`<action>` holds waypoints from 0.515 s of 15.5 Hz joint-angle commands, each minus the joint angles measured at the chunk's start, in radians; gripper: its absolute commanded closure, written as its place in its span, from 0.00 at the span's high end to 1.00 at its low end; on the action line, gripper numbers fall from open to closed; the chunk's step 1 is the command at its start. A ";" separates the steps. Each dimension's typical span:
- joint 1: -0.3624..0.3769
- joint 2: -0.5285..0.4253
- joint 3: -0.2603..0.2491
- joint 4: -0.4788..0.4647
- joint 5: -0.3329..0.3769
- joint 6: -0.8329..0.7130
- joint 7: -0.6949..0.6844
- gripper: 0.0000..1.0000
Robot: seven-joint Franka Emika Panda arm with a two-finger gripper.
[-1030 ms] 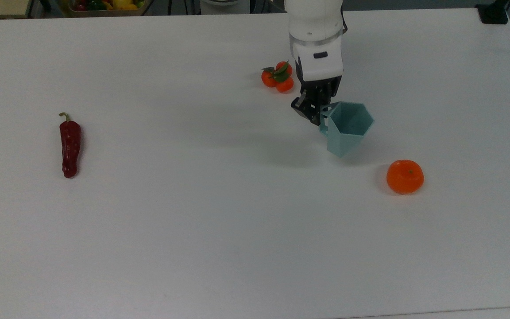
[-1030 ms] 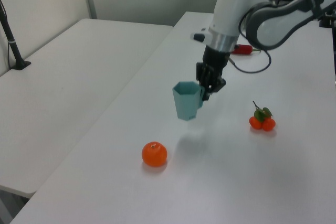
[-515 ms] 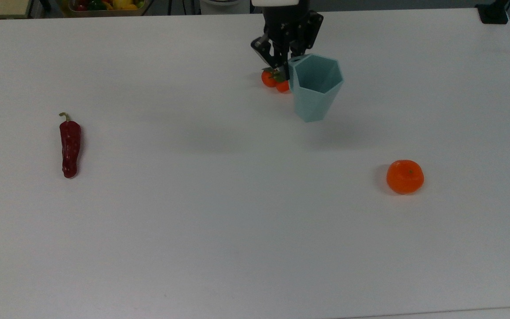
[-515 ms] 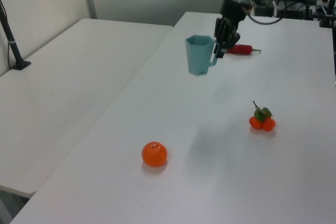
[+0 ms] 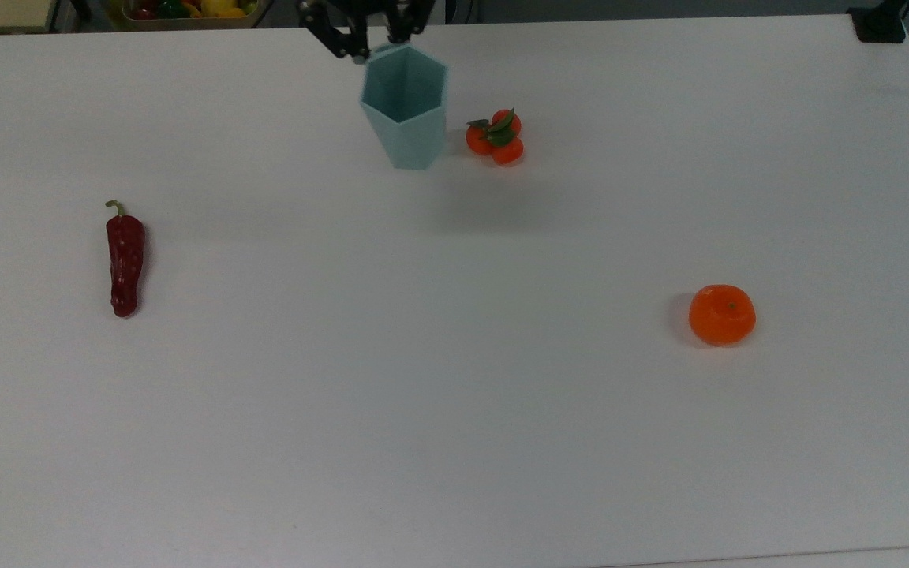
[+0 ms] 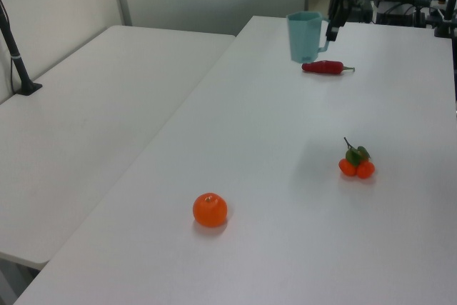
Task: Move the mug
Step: 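Carry the mug past the tangerines toward the red chili pepper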
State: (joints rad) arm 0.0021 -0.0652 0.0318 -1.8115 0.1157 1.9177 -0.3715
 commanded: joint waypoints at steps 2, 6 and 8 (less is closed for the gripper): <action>0.013 -0.033 -0.104 -0.080 0.019 -0.019 -0.063 0.00; 0.012 -0.053 -0.156 -0.196 0.010 0.044 -0.124 0.00; 0.012 -0.053 -0.165 -0.258 0.009 0.117 -0.133 0.00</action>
State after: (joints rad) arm 0.0020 -0.0708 -0.1085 -1.9416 0.1157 1.9249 -0.4684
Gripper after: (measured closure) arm 0.758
